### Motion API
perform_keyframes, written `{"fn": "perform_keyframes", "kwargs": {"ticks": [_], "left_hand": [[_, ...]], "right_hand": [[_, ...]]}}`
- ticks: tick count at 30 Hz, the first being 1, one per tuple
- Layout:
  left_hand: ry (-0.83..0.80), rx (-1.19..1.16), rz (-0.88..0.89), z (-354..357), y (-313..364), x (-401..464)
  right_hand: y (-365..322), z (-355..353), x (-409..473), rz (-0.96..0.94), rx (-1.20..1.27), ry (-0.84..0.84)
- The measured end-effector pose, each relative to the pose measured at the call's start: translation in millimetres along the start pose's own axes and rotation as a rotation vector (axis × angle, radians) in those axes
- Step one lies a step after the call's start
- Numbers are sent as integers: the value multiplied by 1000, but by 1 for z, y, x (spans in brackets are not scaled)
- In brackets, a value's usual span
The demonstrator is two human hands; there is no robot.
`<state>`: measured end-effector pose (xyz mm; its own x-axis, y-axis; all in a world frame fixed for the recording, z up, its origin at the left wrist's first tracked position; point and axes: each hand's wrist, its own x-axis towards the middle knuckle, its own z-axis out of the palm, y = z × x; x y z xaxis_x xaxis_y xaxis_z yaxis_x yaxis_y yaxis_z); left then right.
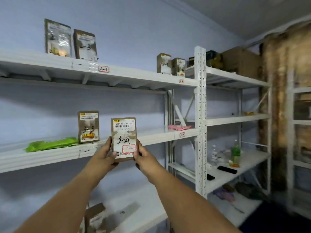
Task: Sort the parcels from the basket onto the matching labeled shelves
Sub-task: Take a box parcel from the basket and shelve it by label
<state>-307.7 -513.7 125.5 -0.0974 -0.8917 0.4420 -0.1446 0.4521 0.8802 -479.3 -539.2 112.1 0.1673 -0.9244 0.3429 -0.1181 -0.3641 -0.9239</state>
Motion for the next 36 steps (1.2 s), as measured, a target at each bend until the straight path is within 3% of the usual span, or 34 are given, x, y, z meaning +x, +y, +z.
{"fn": "perform_keyframes", "kwargs": {"ticks": [10,18,26,36], "left_hand": [[-15,84,75,132,-11,133],[-18,59,141,193,-22,268],[93,148,80,222,-52,377],[181,488,-38,236,-79,392]], "right_hand": [[11,-163,66,-82,-103,68],[38,-242,193,-154,-273,171],[57,-291,288,-84,-283,224],[85,-299,318,-45,-596,171]]}}
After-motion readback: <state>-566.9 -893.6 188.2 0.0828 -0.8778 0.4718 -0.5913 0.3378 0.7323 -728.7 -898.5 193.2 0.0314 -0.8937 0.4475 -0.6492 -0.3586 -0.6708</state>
